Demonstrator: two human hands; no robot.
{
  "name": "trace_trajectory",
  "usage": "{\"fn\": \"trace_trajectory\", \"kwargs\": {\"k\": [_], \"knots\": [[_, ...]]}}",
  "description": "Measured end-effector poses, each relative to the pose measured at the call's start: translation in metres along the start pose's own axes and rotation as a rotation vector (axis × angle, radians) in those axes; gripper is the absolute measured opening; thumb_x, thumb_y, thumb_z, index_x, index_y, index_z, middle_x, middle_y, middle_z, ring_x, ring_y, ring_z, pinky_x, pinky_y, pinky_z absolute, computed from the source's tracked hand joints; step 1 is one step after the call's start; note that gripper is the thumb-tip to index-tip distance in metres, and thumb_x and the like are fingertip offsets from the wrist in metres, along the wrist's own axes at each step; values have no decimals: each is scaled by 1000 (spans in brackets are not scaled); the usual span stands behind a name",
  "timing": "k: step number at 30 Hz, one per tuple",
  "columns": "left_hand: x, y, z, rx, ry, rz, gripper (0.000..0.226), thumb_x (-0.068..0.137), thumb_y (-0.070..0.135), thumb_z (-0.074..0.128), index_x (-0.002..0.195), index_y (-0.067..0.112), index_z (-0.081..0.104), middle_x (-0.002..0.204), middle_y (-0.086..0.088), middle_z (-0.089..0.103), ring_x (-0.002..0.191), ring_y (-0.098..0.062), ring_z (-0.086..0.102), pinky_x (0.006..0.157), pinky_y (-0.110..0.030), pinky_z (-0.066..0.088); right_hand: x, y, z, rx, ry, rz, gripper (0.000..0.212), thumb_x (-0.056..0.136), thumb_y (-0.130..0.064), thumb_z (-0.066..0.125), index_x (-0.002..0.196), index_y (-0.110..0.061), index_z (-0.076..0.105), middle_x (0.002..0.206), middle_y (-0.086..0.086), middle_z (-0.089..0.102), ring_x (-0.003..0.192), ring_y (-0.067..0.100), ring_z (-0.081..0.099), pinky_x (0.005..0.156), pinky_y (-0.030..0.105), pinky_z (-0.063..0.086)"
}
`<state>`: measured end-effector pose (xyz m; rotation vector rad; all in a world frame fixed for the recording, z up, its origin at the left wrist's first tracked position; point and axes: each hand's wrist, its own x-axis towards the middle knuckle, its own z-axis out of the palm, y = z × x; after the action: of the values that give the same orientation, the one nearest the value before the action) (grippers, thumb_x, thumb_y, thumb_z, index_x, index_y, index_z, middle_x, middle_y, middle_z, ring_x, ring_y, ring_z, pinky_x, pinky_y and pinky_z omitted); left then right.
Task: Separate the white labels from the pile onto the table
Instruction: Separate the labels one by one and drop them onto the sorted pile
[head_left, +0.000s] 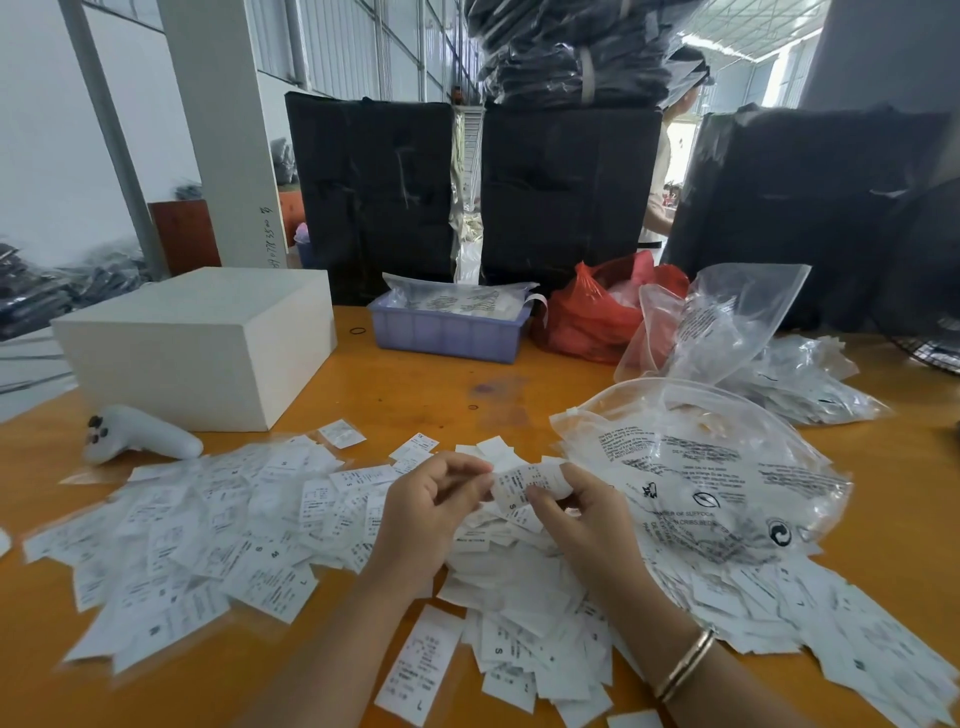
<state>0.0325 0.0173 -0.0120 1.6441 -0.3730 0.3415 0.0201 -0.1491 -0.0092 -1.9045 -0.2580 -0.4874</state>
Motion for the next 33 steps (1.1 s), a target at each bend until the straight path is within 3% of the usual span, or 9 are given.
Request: {"fn": "trace_trajectory", "kwargs": {"k": [4, 10, 14, 19, 22, 24, 28, 30, 33], "knots": [[0, 1, -1, -5, -5, 6, 7, 81, 34, 66, 83, 29, 71, 81, 11, 73, 74, -5, 69, 63, -14, 53, 0, -1, -2, 6, -10, -29, 22, 84, -6, 65, 65, -6, 55, 57, -3, 51, 55, 7, 45, 51, 18, 35], [-2, 3, 1, -46, -36, -44, 14, 76, 42, 64, 83, 32, 72, 77, 8, 73, 68, -6, 68, 60, -12, 51, -1, 1, 1, -63, 4, -52, 24, 85, -11, 65, 68, 1, 53, 59, 14, 52, 55, 17, 45, 52, 31, 36], [-2, 0, 3, -68, -13, -72, 9, 81, 32, 66, 87, 27, 71, 78, 4, 73, 69, -13, 71, 61, -15, 53, 0, 2, -1, -111, 44, -48, 21, 84, -12, 65, 68, -4, 54, 56, 6, 53, 53, 9, 46, 50, 21, 35], [-2, -1, 4, 27, 25, -63, 13, 82, 34, 65, 85, 23, 69, 71, 5, 71, 63, -7, 68, 58, -15, 52, -3, 0, 4, -84, -29, -119, 32, 82, -14, 66, 59, -17, 45, 54, -8, 44, 53, 6, 41, 50, 18, 31], [-2, -2, 4, 75, 26, -45, 11, 84, 33, 64, 86, 23, 69, 70, 7, 71, 61, -6, 67, 57, -14, 52, -2, 0, 3, 46, -104, -37, 25, 80, -16, 65, 63, -8, 49, 57, 6, 47, 55, 13, 44, 54, 31, 35], [-3, -2, 4, 97, 36, -38, 8, 85, 30, 64, 85, 24, 68, 67, 8, 70, 60, -5, 66, 56, -13, 51, -3, -1, 1, 162, -162, 31, 21, 78, -20, 62, 66, -7, 52, 57, 4, 46, 55, 16, 43, 53, 31, 33], [-2, -2, 4, 111, 48, -41, 4, 86, 28, 66, 85, 25, 68, 65, 6, 68, 58, -5, 64, 58, -17, 52, -2, -2, 1, 117, -232, 83, 18, 85, -15, 66, 75, -2, 60, 64, 16, 58, 59, 19, 54, 54, 39, 43], [-3, -1, 5, 97, 33, -42, 2, 85, 25, 68, 87, 26, 67, 68, 6, 68, 58, -5, 65, 58, -16, 52, -2, -2, 2, 70, -234, 104, 16, 85, -17, 66, 77, -4, 64, 70, 16, 64, 61, 18, 56, 57, 36, 45], [-5, -1, 7, 127, 13, -8, 7, 83, 25, 69, 87, 29, 66, 70, 8, 68, 60, -4, 64, 59, -14, 50, -1, -3, 2, 47, -246, 136, 19, 86, -17, 66, 67, -13, 64, 60, 2, 61, 57, 10, 53, 56, 27, 41]]}}
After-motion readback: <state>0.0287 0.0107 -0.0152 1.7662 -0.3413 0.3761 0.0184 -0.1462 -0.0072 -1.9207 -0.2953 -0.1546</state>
